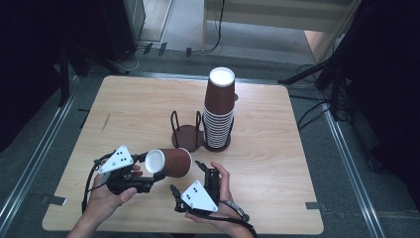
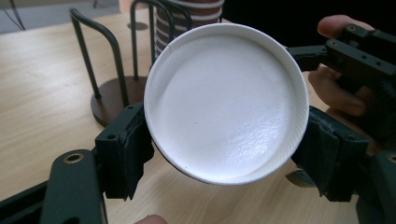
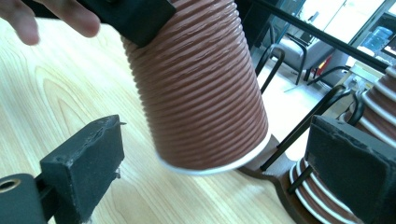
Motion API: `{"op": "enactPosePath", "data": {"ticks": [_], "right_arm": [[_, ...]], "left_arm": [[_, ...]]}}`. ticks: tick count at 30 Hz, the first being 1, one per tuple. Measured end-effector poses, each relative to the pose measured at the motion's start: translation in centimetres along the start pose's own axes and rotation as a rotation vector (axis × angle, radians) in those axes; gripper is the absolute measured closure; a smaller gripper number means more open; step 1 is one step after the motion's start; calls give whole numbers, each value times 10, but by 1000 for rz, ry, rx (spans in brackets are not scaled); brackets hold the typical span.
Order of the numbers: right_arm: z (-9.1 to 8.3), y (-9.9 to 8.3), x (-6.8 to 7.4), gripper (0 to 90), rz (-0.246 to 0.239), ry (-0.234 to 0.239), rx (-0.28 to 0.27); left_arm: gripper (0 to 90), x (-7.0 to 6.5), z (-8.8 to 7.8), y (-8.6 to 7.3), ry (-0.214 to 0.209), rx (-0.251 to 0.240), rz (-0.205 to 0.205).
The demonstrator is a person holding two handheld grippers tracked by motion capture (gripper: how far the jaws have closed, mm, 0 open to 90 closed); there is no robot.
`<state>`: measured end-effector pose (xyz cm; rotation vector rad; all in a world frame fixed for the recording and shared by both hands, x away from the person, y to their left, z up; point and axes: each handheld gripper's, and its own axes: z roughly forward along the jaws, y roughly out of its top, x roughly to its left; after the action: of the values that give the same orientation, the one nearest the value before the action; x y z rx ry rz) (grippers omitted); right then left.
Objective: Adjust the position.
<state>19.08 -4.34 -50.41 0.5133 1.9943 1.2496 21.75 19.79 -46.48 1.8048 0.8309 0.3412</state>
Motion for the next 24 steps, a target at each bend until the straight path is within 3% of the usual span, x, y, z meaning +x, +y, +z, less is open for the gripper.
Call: {"op": "enactPosePath", "data": {"ticks": [6, 9, 16, 19, 20, 24], "right_arm": [[-3, 3, -6, 40, 47, -5, -21], [-2, 1, -8, 85, 88, 8, -26], [0, -1, -2, 96, 84, 52, -20], [2, -1, 0, 96, 107, 52, -19], [2, -2, 1, 97, 138, 87, -8], [3, -2, 3, 96, 185, 105, -5]], "left_arm": [[248, 1, -7, 1, 41, -88, -9], [248, 2, -9, -1, 97, -101, -2], [250, 6, -11, -4, 127, -134, -18], [250, 7, -11, -5, 127, -168, -22], [251, 7, -12, -5, 128, -176, -22], [252, 7, -13, -6, 132, -202, -32]]}}
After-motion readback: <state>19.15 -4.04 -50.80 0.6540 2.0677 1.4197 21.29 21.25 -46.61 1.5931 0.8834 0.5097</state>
